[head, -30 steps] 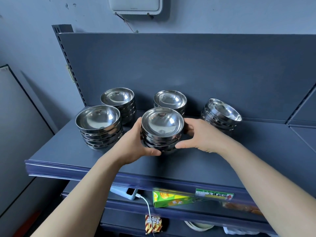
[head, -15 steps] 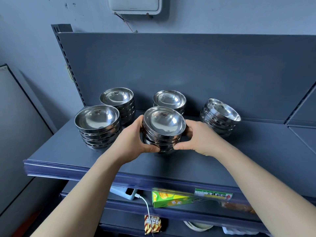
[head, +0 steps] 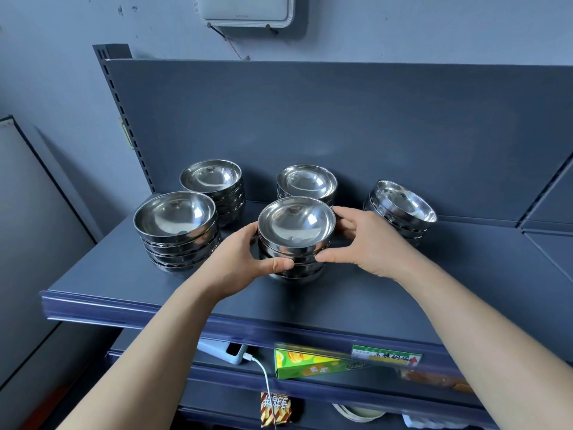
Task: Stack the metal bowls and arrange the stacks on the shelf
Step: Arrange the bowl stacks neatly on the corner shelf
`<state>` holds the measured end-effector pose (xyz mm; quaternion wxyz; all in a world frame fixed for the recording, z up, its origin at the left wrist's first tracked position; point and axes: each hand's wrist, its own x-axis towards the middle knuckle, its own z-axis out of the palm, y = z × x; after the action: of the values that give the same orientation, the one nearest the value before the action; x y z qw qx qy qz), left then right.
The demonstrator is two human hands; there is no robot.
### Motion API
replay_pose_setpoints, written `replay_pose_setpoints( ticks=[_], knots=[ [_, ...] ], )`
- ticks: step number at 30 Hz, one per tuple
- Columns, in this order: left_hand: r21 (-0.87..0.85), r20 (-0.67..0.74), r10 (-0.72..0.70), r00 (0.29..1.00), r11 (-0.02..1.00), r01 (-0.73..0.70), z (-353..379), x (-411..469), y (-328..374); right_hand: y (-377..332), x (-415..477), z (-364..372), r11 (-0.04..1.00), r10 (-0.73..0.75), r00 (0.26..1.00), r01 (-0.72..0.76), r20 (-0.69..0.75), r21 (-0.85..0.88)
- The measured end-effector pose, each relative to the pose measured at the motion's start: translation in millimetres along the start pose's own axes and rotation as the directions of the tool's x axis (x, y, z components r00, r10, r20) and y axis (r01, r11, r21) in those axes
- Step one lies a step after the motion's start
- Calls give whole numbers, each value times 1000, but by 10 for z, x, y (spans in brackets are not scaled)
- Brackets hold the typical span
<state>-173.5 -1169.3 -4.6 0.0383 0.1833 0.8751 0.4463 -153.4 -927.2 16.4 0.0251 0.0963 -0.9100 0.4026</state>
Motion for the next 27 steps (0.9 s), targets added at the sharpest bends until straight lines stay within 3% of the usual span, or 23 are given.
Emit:
replay_pose_setpoints(
  ticks=[21, 27],
  knots=[
    [14, -13, 46, 999, 999, -46, 44, -6, -7, 103, 1, 117, 1000, -29, 999, 29, -16, 9],
    [2, -12, -42, 999, 999, 42, 81, -22, -49, 178, -44, 116, 995, 101, 994, -101, 40, -10]
  ],
)
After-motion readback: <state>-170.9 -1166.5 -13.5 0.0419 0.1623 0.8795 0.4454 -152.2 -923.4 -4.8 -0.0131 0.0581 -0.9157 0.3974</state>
